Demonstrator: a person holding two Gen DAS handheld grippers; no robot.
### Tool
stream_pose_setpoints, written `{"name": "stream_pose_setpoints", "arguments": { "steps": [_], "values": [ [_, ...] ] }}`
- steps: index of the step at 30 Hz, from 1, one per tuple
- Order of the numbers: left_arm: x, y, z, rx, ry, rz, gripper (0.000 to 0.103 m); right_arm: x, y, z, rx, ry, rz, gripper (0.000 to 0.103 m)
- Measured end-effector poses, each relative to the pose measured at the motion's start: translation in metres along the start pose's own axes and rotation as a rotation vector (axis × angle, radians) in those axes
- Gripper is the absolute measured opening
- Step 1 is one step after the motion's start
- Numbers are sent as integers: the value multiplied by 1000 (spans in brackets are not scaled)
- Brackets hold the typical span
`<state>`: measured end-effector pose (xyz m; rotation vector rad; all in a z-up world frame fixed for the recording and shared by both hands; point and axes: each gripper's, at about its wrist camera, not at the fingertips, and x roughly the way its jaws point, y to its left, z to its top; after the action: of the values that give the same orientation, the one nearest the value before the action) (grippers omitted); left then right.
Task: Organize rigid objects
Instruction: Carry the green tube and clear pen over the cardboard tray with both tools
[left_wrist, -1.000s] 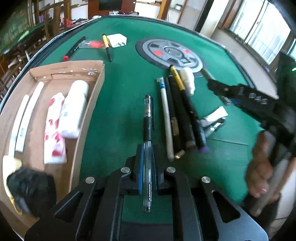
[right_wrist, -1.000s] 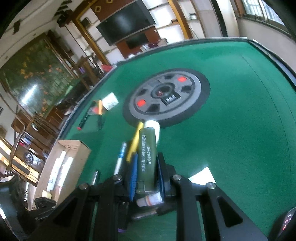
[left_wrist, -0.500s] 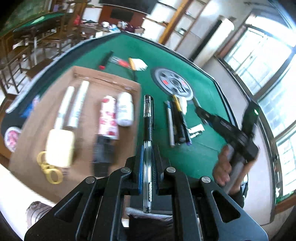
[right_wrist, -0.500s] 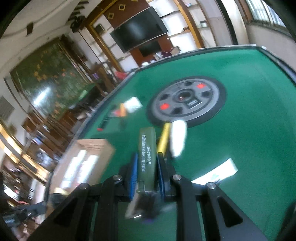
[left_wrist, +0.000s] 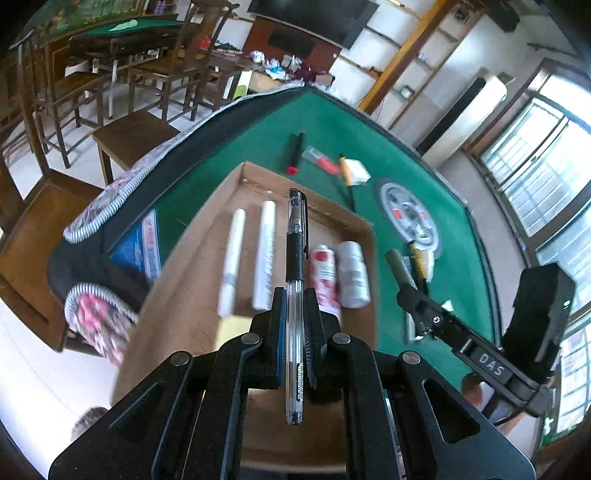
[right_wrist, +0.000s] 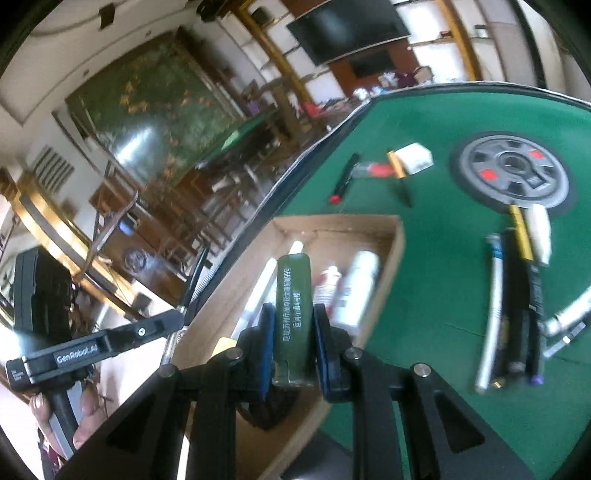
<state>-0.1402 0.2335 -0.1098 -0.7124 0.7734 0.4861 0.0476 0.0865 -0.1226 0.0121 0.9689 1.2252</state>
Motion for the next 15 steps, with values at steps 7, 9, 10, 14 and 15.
{"name": "stream_pose_setpoints", "arguments": {
  "steps": [7, 9, 10, 14, 15],
  "values": [
    [41, 21, 19, -27, 65, 17, 8, 50, 0, 11, -12, 117, -1, 19],
    [51, 23, 24, -22, 79, 23, 8, 58, -2, 11, 3, 137, 3, 19],
    [56, 25, 26, -23, 91, 24, 8, 59, 0, 9, 4, 144, 5, 19],
    [72, 28, 30, -16, 121, 32, 8, 67, 2, 6, -1, 173, 8, 19],
    [75, 28, 31, -14, 127, 32, 8, 69, 3, 5, -5, 180, 8, 19]
  ]
}}
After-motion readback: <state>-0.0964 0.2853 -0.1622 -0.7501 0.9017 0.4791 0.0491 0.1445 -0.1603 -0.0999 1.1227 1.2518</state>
